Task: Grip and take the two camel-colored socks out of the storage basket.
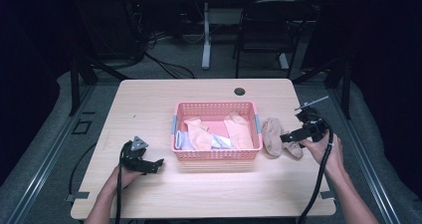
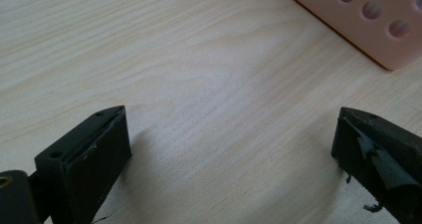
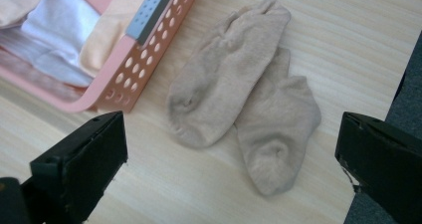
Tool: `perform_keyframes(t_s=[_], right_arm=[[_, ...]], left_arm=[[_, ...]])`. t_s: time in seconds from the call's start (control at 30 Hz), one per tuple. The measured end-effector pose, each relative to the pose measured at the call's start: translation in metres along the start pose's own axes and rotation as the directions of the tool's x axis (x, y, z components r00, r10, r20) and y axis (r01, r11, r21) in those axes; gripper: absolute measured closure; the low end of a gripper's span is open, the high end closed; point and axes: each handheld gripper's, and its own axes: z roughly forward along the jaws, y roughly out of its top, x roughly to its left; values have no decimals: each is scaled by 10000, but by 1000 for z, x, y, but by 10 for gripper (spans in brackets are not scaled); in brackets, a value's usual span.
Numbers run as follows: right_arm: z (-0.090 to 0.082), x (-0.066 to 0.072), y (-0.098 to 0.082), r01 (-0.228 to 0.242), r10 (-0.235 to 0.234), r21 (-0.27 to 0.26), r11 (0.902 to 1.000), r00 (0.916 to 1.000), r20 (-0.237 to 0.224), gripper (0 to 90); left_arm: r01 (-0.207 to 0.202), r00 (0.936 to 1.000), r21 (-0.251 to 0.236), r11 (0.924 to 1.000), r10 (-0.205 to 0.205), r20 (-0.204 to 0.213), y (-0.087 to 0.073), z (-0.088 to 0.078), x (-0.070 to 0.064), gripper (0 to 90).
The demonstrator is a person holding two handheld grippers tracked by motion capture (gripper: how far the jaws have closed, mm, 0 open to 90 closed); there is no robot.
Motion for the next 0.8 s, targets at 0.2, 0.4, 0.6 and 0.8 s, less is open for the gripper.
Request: perform_keyframes(t_s=[0.2,0.4,0.6,0.8], right_arm=[[-9,6,-26,216,-212,-295,9993,9997,155,0],[9,3,-60,-70,70,-5,10000,9999,-95,0],[30,1,-69,-32,39,968,9953,10000,-71,0],[32,-1,-68,38,-39,1015,9948,10000,6,0]], left_arm=[[0,10000,4,10000,0,-4,0,0,0,18],[12,10000,21,10000,-12,26,0,0,0,18],[22,10000,15,10000,-22,2,0,0,0,18],[33,10000,2,10000,-33,17,0,0,0,18]])
